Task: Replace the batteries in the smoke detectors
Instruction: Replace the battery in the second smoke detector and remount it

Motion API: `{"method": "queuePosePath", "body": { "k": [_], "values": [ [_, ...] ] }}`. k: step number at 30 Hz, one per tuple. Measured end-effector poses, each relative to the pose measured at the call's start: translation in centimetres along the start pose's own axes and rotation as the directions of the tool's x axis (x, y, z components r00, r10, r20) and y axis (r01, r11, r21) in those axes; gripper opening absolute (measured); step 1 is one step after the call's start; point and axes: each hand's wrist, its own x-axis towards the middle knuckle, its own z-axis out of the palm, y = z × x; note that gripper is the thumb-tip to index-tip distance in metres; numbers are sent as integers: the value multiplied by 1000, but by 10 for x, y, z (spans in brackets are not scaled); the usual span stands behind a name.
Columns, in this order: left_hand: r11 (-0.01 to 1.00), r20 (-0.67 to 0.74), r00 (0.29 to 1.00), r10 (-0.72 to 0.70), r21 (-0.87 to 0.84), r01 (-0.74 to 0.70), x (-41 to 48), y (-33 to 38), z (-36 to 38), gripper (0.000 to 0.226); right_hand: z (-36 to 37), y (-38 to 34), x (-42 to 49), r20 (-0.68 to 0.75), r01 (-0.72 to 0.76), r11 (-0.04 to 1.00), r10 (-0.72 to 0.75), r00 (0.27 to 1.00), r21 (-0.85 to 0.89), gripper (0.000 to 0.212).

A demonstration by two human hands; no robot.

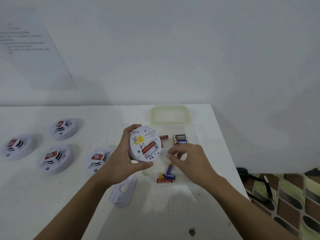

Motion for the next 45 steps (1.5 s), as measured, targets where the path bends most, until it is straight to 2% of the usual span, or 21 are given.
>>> {"method": "queuePosePath", "body": {
  "k": [3, 13, 20, 23, 27, 33, 37, 45],
  "values": [
    [1000, 3, 1000, 16, -26, -16, 1, 4, 1, 102, -5, -13, 0, -78, 25, 973, -7, 997, 230, 6],
    [996, 11, 997, 72, -53, -71, 8, 19, 12, 99, 1, -32, 7, -123, 0, 956, 38, 992, 294, 20],
    [996, 8, 997, 80, -45, -80, 10, 25, 14, 99, 1, -33, 13, -118, -71, 899, 134, 984, 432, 10],
    [996, 15, 997, 73, -46, -72, 10, 26, 15, 98, 1, -33, 15, -87, -115, 886, 171, 981, 449, 23],
    [997, 17, 997, 72, -25, -72, 10, 25, 15, 98, 4, -35, 14, -80, -103, 926, 141, 987, 363, 39],
    [998, 46, 997, 58, 19, -59, 8, 26, 16, 96, 7, -36, 10, -174, -13, 969, 58, 983, 247, 35],
    [998, 100, 994, 43, 31, -46, 8, 27, 14, 93, 6, -39, 10, -180, 10, 986, 21, 983, 169, 38],
    [992, 158, 987, 26, 120, -46, 13, 35, 13, 93, 1, -40, 13, -160, 10, 987, 17, 987, 163, 39]
  ]
}}
